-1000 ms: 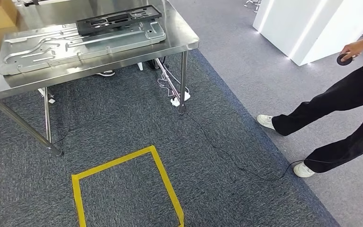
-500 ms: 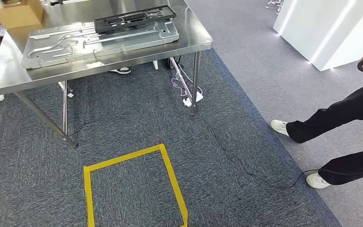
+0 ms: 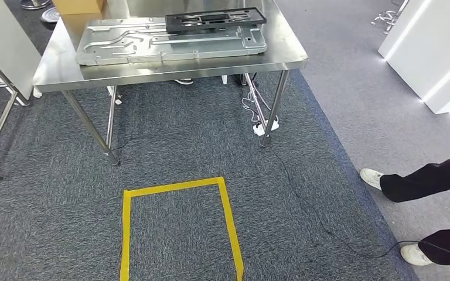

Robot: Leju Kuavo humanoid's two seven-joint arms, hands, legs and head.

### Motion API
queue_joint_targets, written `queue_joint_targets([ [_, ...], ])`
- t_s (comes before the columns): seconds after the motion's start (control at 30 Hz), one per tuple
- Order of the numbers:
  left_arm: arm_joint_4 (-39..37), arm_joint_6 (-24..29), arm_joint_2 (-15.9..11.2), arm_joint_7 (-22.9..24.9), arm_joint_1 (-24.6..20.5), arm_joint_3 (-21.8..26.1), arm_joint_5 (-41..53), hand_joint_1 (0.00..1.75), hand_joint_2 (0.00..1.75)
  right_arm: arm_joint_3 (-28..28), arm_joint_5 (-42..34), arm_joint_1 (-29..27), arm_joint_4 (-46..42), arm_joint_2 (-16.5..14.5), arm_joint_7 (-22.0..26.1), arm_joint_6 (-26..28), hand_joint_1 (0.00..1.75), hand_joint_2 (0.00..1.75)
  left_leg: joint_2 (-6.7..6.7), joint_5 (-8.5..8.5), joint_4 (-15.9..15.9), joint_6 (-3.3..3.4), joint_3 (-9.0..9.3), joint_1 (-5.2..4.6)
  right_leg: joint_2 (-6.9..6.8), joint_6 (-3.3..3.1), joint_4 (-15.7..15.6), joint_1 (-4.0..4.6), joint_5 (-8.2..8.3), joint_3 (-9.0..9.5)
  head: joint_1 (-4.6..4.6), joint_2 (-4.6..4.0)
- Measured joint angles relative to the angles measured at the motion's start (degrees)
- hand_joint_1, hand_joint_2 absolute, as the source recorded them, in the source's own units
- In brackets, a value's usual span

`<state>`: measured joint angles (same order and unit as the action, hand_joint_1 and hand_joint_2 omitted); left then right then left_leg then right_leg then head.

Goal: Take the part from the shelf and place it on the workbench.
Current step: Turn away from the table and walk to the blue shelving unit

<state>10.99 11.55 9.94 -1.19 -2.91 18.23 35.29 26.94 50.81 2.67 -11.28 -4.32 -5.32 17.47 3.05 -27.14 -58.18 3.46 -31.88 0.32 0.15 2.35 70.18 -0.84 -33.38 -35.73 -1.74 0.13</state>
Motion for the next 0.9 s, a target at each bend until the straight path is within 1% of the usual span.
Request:
queue_joint_targets([
  [0.03, 0.0, 0.0, 0.0, 0.0, 0.0, 0.0, 0.0, 0.0, 0.0, 0.0, 0.1, -0.1, 0.0, 0.0, 0.0, 0.1, 0.0, 1.75, 0.68, -0.03, -0.1, -0.07, 0.02, 0.04, 1.09, -0.3, -4.1, 0.0, 2.24, 1.65, 0.0, 0.0],
  [0.07, 0.0, 0.0, 0.1, 0.0, -0.1, 0.1, 0.0, 0.0, 0.0, -0.1, 0.2, -0.1, 0.0, 0.1, -0.1, 0.1, 0.0, 1.75, 1.32, -0.07, -0.2, -0.26, -0.03, -0.03, 2.38, -0.64, -7.9, -0.03, 3.84, 3.2, 0.01, 0.0],
  [0.1, 0.0, 0.0, 0.1, 0.0, -0.1, 0.1, 0.0, 0.0, 0.0, -0.1, 0.3, -0.2, 0.0, 0.1, -0.2, 0.1, 0.0, 1.75, 1.88, -0.05, -0.2, -0.54, -0.16, -0.03, 3.44, -0.91, -10.5, -0.01, 4.72, 4.25, 0.01, 0.0],
  [0.13, 0.0, 0.0, 0.1, 0.1, -0.1, 0.1, 0.0, 0.0, 0.0, -0.2, 0.4, -0.1, 0.0, 0.2, -0.3, 0.1, 0.0, 1.75, 2.38, 0.01, -0.2, -0.86, -0.35, 0.02, 4.12, -1.13, -11.9, 0.04, 4.87, 4.75, 0.01, 0.0],
  [0.17, 0.0, 0.0, 0.2, 0.1, -0.2, 0.2, 0.0, 0.0, 0.0, -0.2, 0.5, -0.1, 0.0, 0.2, -0.3, 0.1, 0.0, 1.75, 2.9, 0.11, -0.2, -1.28, -0.51, 0.04, 3.96, -1.3, -12.1, 0.12, 4.75, 4.87, 0.02, 0.0],
  [0.2, 0.0, 0.0, 0.2, 0.2, -0.1, 0.2, 0.0, 0.0, 0.0, -0.3, 0.6, 0.1, 0.0, 0.2, -0.4, 0.0, 0.0, 1.75, 3.41, 0.23, 0.0, -1.68, -0.64, 0.07, 3.42, -1.54, -12.3, 0.07, 4.82, 4.95, 0.02, 0.0],
  [0.23, 0.0, -0.1, 0.2, 0.2, 0.0, 0.2, 0.0, 0.0, 0.0, -0.3, 0.7, 0.2, 0.0, 0.2, -0.4, 0.0, 0.0, 1.75, 3.09, 0.09, -0.2, -2.01, -0.75, 0.03, 2.79, -1.85, -12.7, -0.04, 4.96, 5.16, 0.03, 0.0],
  [0.27, 0.0, -0.1, 0.2, 0.2, 0.1, 0.3, 0.0, 0.0, 0.0, -0.3, 0.8, 0.2, 0.0, 0.2, -0.5, 0.0, 0.0, 1.75, 2.08, -0.55, -1.0, -2.33, -1.12, -0.06, 2.1, -2.23, -13.1, -0.18, 5.13, 5.4, 0.12, 0.0],
  [0.3, 0.0, -0.2, 0.1, 0.2, 0.1, 0.3, 0.1, 0.0, 0.0, -0.3, 0.8, 0.1, 0.0, 0.2, -0.6, 0.0, 0.0, 1.75, 0.65, -1.88, -2.9, -2.59, -2.03, -0.15, 1.33, -2.56, -13.5, -0.32, 5.28, 5.61, 0.2, 0.0],
  [0.33, 0.0, -0.3, 0.1, 0.2, 0.0, 0.3, 0.1, 0.0, 0.0, -0.3, 0.8, 0.0, 0.0, 0.2, -0.6, 0.0, 0.0, 1.75, -0.98, -3.73, -6.0, -2.8, -3.43, -0.09, 0.52, -2.77, -13.7, -0.26, 5.32, 5.74, 0.27, 0.0],
  [0.37, 0.0, -0.3, 0.2, 0.2, 0.0, 0.3, 0.2, 0.0, 0.0, -0.3, 0.8, -0.2, 0.0, 0.2, -0.6, 0.0, 0.0, 1.75, -1.92, -5.69, -9.7, -3.02, -5.26, 0.02, -0.25, -2.93, -13.7, -0.19, 5.28, 5.76, 0.34, 0.0],
  [0.4, 0.0, -0.3, 0.2, 0.2, -0.1, 0.3, 0.3, 0.0, 0.0, -0.3, 0.8, -0.2, 0.0, 0.2, -0.5, 0.1, 0.0, 1.75, -2.33, -7.15, -13.3, -3.24, -7.0, 0.17, -1.07, -2.98, -13.6, -0.11, 5.21, 5.74, 0.34, 0.0],
  [0.43, 0.0, -0.4, 0.2, 0.3, -0.1, 0.3, 0.3, 0.0, 0.0, -0.3, 0.8, -0.3, 0.0, 0.3, -0.5, 0.1, 0.0, 1.75, -2.51, -7.66, -15.5, -3.43, -8.08, 0.31, -1.81, -3.0, -13.5, -0.06, 5.1, 5.73, 0.34, 0.0],
  [0.47, 0.0, -0.4, 0.2, 0.3, 0.0, 0.3, 0.4, 0.0, 0.0, -0.3, 0.8, -0.3, 0.0, 0.3, -0.5, 0.2, 0.0, 1.75, -2.66, -7.1, -15.8, -3.59, -8.18, 0.44, -2.5, -2.96, -13.4, -0.05, 4.96, 5.74, 0.34, 0.0],
  [0.5, 0.0, -0.4, 0.1, 0.4, 0.1, 0.3, 0.4, 0.0, 0.0, -0.3, 0.8, -0.2, 0.0, 0.3, -0.5, 0.2, 0.0, 1.75, -2.93, -5.59, -14.0, -3.69, -7.19, 0.53, -3.14, -2.87, -13.2, -0.05, 4.76, 5.78, 0.34, 0.0],
  [0.53, 0.0, -0.4, 0.1, 0.4, 0.1, 0.3, 0.4, 0.0, 0.0, -0.3, 0.8, -0.2, 0.0, 0.3, -0.4, 0.2, 0.0, 1.75, -3.58, -3.53, -10.3, -3.67, -5.19, 0.58, -3.73, -2.69, -13.0, -0.07, 4.51, 5.88, 0.34, 0.0],
  [0.57, 0.0, -0.4, 0.1, 0.5, 0.1, 0.3, 0.4, 0.0, 0.0, -0.3, 0.8, -0.2, 0.0, 0.3, -0.4, 0.2, 0.0, 1.75, -4.6, -2.1, -6.4, -3.55, -3.1, 0.45, -4.28, -2.42, -12.7, 0.03, 4.21, 5.94, 0.35, 0.0],
  [0.6, 0.0, -0.4, 0.2, 0.5, 0.0, 0.3, 0.4, 0.0, 0.0, -0.3, 0.8, -0.2, 0.0, 0.3, -0.4, 0.2, 0.0, 1.75, -5.35, -1.1, -3.3, -3.24, -1.48, 0.3, -4.78, -2.1, -12.4, 0.15, 3.94, 6.01, 0.32, 0.0],
  [0.63, 0.0, -0.4, 0.2, 0.5, -0.1, 0.3, 0.4, 0.0, 0.0, -0.3, 0.8, -0.2, 0.0, 0.3, -0.4, 0.3, 0.0, 1.75, -5.83, -0.75, -1.4, -2.87, -0.56, 0.13, -5.22, -1.79, -12.2, 0.31, 3.76, 6.05, 0.29, 0.0],
  [0.67, 0.0, -0.4, 0.2, 0.5, -0.1, 0.3, 0.4, 0.0, 0.0, -0.3, 0.8, -0.1, 0.0, 0.3, -0.4, 0.3, 0.0, 1.75, -5.79, -0.96, -0.9, -2.51, -0.46, -0.07, -5.6, -1.48, -12.2, 0.44, 3.68, 6.09, 0.26, 0.0],
  [0.7, 0.0, -0.4, 0.2, 0.5, -0.1, 0.3, 0.4, 0.0, 0.0, -0.3, 0.8, 0.1, 0.0, 0.3, -0.4, 0.3, 0.0, 1.75, -5.22, -0.82, -0.8, -2.1, -0.64, -0.11, -5.97, -1.18, -12.2, 0.44, 3.67, 6.2, 0.25, 0.0],
  [0.73, 0.0, -0.4, 0.2, 0.5, 0.0, 0.3, 0.4, 0.0, 0.0, -0.3, 0.8, 0.2, 0.0, 0.3, -0.4, 0.3, 0.0, 1.75, -4.79, -0.68, -0.6, -1.71, -0.61, -0.03, -5.91, -0.83, -12.2, 0.32, 3.53, 6.32, 0.26, 0.0],
  [0.77, 0.0, -0.4, 0.2, 0.5, 0.1, 0.3, 0.4, 0.0, 0.0, -0.3, 0.8, 0.3, 0.0, 0.3, -0.4, 0.3, 0.0, 1.75, -4.35, -0.49, -0.4, -1.31, -0.53, 0.07, -5.12, -0.47, -11.7, 0.17, 3.03, 6.26, 0.26, 0.0],
  [0.8, 0.0, -0.4, 0.2, 0.5, 0.1, 0.3, 0.4, 0.0, 0.0, -0.3, 0.8, 0.3, 0.0, 0.3, -0.4, 0.3, 0.0, 1.75, -3.92, -0.26, -0.1, -0.91, -0.45, 0.2, -3.87, -0.17, -10.2, 0.03, 1.85, 5.69, 0.26, 0.0],
  [0.83, 0.0, -0.4, 0.3, 0.6, 0.0, 0.3, 0.4, 0.0, 0.0, -0.3, 0.8, 0.2, 0.0, 0.3, -0.4, 0.3, 0.0, 1.75, -3.46, -0.06, 0.1, -0.6, -0.38, 0.31, -2.4, 0.06, -7.4, -0.1, 0.08, 4.46, 0.24, 0.0],
  [0.87, 0.0, -0.4, 0.3, 0.6, -0.1, 0.3, 0.4, 0.0, 0.0, -0.3, 0.8, 0.2, 0.0, 0.3, -0.4, 0.3, 0.0, 1.75, -2.95, 0.04, 0.1, -0.44, -0.51, 0.28, -1.22, 0.18, -3.7, -0.1, -1.92, 2.69, 0.23, 0.0],
  [0.9, 0.0, -0.4, 0.3, 0.6, -0.1, 0.3, 0.4, 0.0, 0.0, -0.3, 0.8, 0.1, 0.0, 0.3, -0.4, 0.3, 0.0, 1.75, -2.38, 0.1, 0.1, -0.34, -0.63, 0.23, -0.67, 0.25, 0.2, -0.09, -3.64, 0.73, 0.22, 0.0],
])
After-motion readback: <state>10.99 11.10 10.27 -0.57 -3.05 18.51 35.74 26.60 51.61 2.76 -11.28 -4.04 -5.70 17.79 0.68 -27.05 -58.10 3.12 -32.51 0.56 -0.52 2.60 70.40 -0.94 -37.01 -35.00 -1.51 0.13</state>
